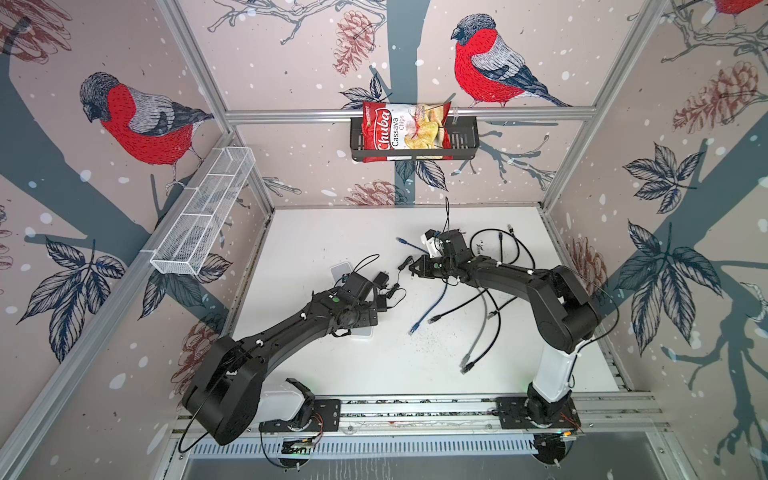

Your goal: Insert the plug into the switch port

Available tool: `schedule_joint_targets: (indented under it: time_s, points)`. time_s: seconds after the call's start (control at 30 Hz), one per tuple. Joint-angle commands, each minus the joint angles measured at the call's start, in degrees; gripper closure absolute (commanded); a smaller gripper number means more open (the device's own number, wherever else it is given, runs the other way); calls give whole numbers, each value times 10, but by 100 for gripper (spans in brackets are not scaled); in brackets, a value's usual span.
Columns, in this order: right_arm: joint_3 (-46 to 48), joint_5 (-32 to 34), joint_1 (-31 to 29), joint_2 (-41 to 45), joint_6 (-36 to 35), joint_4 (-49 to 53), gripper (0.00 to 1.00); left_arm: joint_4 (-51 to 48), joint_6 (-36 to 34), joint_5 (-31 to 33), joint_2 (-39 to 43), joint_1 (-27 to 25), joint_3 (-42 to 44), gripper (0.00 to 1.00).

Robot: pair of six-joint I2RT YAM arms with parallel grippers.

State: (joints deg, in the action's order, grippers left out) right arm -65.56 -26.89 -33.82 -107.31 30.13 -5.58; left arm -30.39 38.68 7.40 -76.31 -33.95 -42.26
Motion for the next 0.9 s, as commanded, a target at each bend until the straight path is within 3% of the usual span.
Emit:
schedule_joint_targets:
  time_s: [0.0,0.3,0.43,0.57,0.77,0.87]
  points:
    - [1,-12,-2,1,4,-14,95,1,8,-9,-19,-1,2,2]
    - [10,-14,-5,3,11,-24,94,4,-5,-5,-79,-1,-15,4]
    - [7,-15,-7,-1,14,-25,94,14,-10,-13,-88,-1,-9,11]
    - [4,-15,-8,-2,14,-24,94,19,-12,-12,-93,-1,0,24]
    - [5,-16,-8,-1,12,-24,94,39,-15,-7,-83,-1,21,56]
    - [4,-19,-7,0,11,-27,94,67,-21,-4,-56,-3,37,64]
